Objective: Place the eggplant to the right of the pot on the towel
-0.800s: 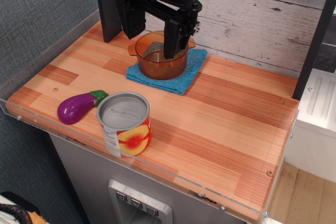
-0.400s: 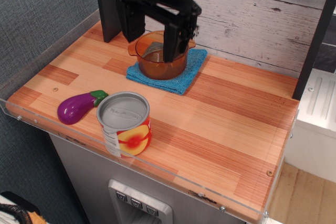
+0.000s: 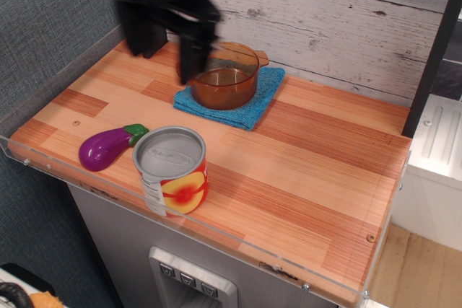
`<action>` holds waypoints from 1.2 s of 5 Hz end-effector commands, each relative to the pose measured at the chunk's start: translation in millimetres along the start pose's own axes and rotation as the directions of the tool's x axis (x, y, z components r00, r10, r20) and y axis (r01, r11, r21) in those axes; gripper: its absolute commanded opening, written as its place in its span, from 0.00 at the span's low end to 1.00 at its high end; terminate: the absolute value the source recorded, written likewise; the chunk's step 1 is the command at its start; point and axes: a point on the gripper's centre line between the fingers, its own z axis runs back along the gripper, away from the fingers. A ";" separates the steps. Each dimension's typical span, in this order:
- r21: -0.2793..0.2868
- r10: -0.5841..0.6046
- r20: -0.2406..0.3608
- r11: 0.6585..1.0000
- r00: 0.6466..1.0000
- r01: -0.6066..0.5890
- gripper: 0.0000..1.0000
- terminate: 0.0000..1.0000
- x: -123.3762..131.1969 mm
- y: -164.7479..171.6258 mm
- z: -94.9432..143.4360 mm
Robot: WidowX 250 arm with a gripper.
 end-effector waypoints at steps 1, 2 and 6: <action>0.009 -0.051 0.077 0.999 0.996 0.051 1.00 0.00 -14.0 57.8 -20.0; 0.034 -0.124 0.094 0.992 0.988 0.122 1.00 0.00 -19.9 75.1 -45.1; -0.015 -0.253 0.058 0.967 0.966 0.254 1.00 0.00 -28.8 74.4 -121.8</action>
